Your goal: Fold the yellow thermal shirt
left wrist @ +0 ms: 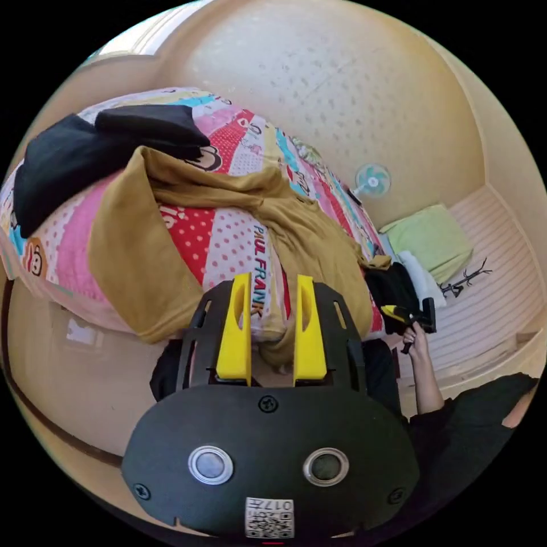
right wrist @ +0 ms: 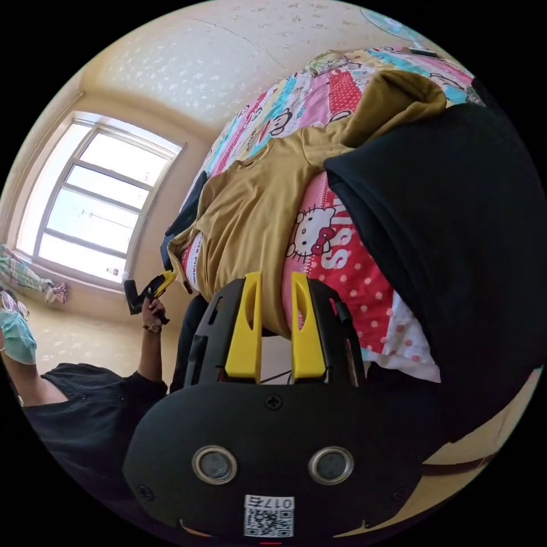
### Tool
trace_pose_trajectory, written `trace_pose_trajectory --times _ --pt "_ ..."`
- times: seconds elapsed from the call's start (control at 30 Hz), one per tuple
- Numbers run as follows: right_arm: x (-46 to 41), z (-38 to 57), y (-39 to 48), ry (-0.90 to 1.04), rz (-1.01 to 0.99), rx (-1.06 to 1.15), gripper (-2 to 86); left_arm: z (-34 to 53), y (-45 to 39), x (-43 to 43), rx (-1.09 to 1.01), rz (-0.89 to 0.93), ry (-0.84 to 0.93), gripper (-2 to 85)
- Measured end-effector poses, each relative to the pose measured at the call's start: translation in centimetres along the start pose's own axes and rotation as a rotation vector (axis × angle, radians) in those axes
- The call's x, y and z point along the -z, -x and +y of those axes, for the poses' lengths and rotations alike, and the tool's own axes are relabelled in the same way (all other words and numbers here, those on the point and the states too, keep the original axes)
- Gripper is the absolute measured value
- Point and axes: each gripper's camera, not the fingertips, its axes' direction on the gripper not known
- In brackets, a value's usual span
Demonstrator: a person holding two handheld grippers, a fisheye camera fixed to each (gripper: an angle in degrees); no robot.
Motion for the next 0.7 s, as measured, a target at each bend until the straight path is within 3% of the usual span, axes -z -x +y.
trace_pose_trajectory --times 0.17,0.27,0.33,0.5,0.7 --pt "-2.0 1.1 -0.8 -0.039 0.072 -0.031 9.9 0.6 -1.8 -3.8 -0.002 -0.022 0.056 19.9" --pt "-1.2 2.2 -1.6 -0.100 -0.072 -0.069 9.8 1.3 -3.6 -4.3 -0.050 -0.164 0.084 20.1" --pt "-1.7 2.6 -1.7 -0.046 -0.111 -0.069 9.5 2.6 -4.7 -4.4 -0.061 -0.235 0.075 16.3" --pt "-2.7 3.3 -1.9 0.025 -0.159 -0.093 4.7 4.9 -3.7 -4.6 -0.080 -0.115 0.058 5.9" --pt "2.5 1.4 2.1 0.157 0.059 0.063 3.1 5.2 0.8 2.9 -0.094 -0.008 0.098 3.2"
